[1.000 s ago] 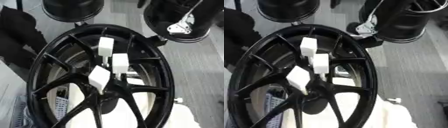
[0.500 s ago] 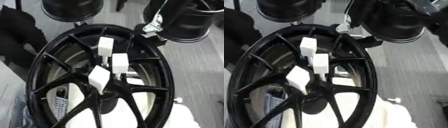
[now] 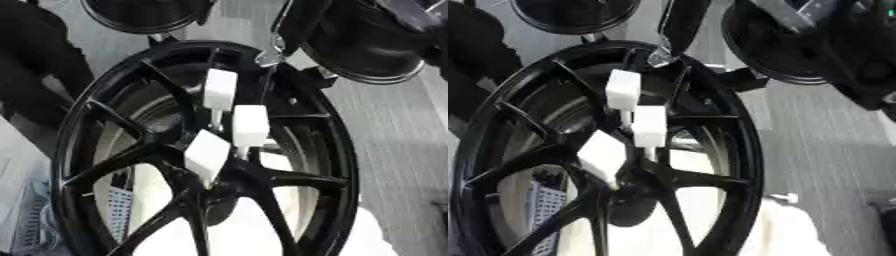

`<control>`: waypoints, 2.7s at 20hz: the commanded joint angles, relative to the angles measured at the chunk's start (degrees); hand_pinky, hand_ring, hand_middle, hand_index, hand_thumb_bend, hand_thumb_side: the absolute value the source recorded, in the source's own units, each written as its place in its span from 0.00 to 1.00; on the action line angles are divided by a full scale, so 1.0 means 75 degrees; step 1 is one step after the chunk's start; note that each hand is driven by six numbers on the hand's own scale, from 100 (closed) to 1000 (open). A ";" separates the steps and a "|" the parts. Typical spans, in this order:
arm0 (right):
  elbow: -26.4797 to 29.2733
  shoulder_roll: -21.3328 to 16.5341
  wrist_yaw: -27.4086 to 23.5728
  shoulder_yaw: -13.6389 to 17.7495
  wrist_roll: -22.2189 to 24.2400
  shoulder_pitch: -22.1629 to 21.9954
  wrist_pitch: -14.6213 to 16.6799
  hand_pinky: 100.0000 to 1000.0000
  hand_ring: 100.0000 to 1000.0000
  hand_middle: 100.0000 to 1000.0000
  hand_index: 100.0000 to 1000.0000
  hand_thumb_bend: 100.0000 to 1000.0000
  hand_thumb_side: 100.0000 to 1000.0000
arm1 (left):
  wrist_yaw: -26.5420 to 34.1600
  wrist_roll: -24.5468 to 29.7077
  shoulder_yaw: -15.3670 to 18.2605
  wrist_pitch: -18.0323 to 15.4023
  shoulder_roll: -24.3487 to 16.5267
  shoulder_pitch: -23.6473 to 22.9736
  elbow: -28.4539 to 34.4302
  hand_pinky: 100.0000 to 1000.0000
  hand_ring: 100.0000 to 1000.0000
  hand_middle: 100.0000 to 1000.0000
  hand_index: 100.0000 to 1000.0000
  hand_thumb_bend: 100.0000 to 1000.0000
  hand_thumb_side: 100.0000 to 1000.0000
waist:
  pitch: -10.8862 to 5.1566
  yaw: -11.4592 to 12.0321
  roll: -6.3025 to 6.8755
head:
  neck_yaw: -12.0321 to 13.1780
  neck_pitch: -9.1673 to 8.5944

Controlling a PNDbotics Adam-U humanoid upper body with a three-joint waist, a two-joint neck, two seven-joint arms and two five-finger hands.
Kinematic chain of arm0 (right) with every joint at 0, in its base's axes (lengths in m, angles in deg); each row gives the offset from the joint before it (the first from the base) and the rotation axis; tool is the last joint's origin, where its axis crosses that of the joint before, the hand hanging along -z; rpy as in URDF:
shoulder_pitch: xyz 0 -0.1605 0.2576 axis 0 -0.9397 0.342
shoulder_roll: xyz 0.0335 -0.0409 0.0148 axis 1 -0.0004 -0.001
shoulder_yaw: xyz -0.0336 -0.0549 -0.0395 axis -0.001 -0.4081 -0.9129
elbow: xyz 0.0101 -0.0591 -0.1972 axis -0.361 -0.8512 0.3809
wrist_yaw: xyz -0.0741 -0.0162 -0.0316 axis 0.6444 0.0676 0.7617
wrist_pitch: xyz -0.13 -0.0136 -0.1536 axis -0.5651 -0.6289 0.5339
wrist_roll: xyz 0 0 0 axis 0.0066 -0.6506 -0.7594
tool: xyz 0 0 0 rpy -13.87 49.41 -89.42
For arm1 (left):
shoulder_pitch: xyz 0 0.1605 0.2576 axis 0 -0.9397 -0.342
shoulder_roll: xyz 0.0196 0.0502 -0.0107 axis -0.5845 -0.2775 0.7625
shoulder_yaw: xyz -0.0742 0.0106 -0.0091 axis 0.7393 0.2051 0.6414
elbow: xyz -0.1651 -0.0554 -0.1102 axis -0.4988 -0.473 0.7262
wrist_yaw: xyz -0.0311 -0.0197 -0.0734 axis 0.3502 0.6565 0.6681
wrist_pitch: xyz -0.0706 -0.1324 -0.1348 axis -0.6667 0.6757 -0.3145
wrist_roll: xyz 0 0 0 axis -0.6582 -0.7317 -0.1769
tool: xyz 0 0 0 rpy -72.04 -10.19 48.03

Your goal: Pull the pin out of the wheel hub.

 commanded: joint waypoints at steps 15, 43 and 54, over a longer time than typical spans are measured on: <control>0.0274 -0.0151 0.0528 -0.0110 -0.0120 0.0344 0.1043 0.93 0.88 0.83 0.87 0.45 0.20 | -0.0043 0.0046 0.0019 -0.0006 -0.0333 0.0119 0.0139 0.75 0.72 0.71 0.79 0.51 0.26 | -0.0140 0.0048 -0.0052 | -0.0229 0.0035; 0.0479 -0.0480 0.0260 -0.0641 0.0247 0.0187 0.1454 0.93 0.89 0.84 0.85 0.47 0.19 | -0.0077 0.0079 -0.0015 -0.0015 -0.0479 0.0318 0.0139 0.75 0.72 0.70 0.79 0.51 0.26 | 0.0080 0.0370 -0.0339 | -0.0359 -0.0021; 0.0271 -0.0531 0.0424 -0.0662 0.0327 0.0112 0.1660 0.94 0.89 0.84 0.85 0.47 0.17 | -0.0083 0.0077 -0.0019 -0.0007 -0.0478 0.0305 0.0139 0.75 0.71 0.70 0.79 0.51 0.26 | 0.0150 0.0360 -0.0302 | -0.0430 -0.0079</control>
